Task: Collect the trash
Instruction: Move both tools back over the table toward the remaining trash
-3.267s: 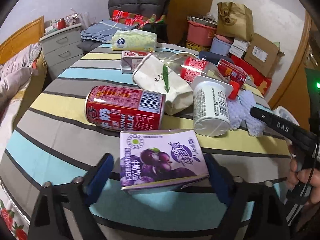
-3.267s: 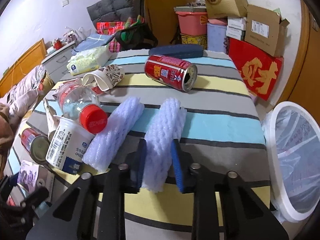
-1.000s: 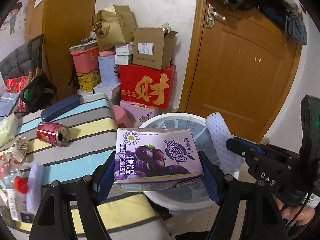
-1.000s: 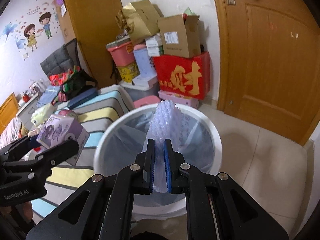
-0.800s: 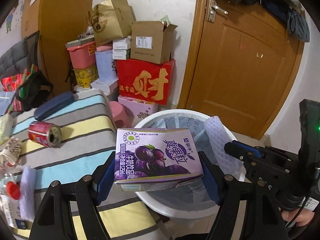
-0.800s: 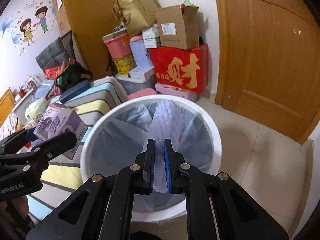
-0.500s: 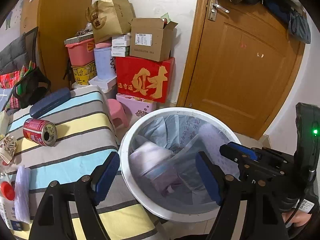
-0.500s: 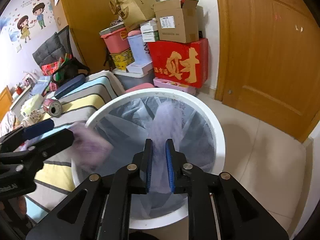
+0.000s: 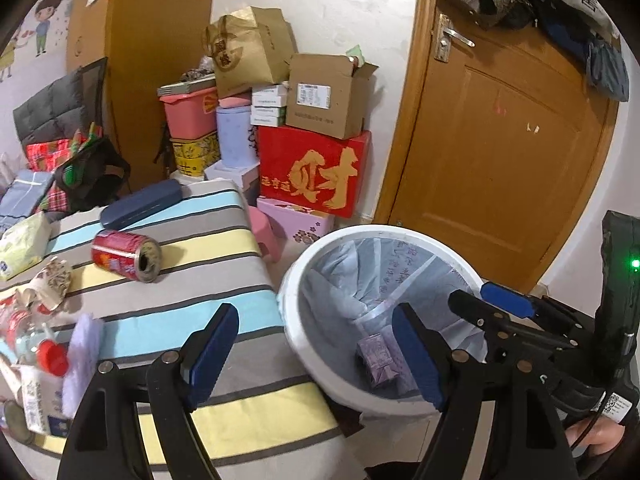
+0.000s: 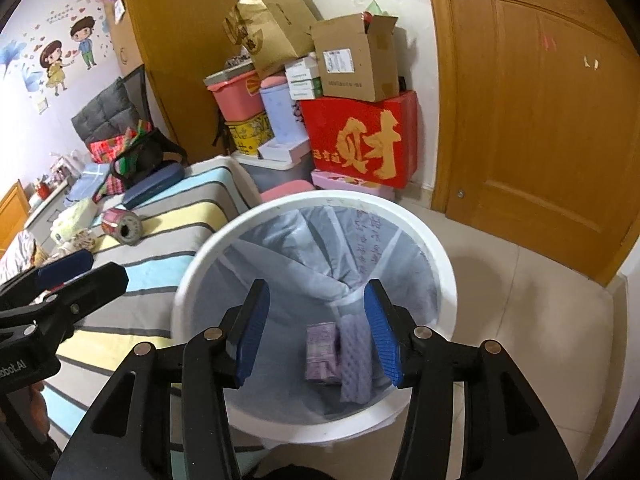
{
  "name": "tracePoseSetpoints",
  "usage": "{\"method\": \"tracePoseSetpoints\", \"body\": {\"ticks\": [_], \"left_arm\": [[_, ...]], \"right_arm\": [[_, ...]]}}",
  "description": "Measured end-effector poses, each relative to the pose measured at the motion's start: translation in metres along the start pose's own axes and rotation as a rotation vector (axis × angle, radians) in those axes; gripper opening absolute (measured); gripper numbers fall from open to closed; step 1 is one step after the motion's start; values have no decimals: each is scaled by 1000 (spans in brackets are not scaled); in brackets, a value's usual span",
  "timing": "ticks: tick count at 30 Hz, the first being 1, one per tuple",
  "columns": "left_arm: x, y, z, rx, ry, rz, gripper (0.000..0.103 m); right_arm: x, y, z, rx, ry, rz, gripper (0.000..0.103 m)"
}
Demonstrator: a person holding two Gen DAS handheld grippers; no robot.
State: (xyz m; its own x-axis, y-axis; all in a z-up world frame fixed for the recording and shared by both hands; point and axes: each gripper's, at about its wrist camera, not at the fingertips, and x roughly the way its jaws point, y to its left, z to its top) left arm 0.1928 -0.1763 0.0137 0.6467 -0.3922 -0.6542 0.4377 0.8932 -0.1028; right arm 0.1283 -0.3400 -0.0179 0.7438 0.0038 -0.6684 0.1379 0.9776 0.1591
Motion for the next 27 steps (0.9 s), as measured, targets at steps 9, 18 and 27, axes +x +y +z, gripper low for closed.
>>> {"method": "tracePoseSetpoints", "body": {"ticks": [9, 18, 27], "left_arm": [[-43, 27, -11, -40, -55, 62, 79], [-85, 62, -33, -86, -86, 134, 79], [-124, 120, -65, -194, -108, 238, 79]], "right_arm": [[-16, 24, -2, -22, -51, 26, 51], [-31, 61, -8, -70, -98, 80, 51], [-26, 104, -14, -110, -90, 157, 58]]}}
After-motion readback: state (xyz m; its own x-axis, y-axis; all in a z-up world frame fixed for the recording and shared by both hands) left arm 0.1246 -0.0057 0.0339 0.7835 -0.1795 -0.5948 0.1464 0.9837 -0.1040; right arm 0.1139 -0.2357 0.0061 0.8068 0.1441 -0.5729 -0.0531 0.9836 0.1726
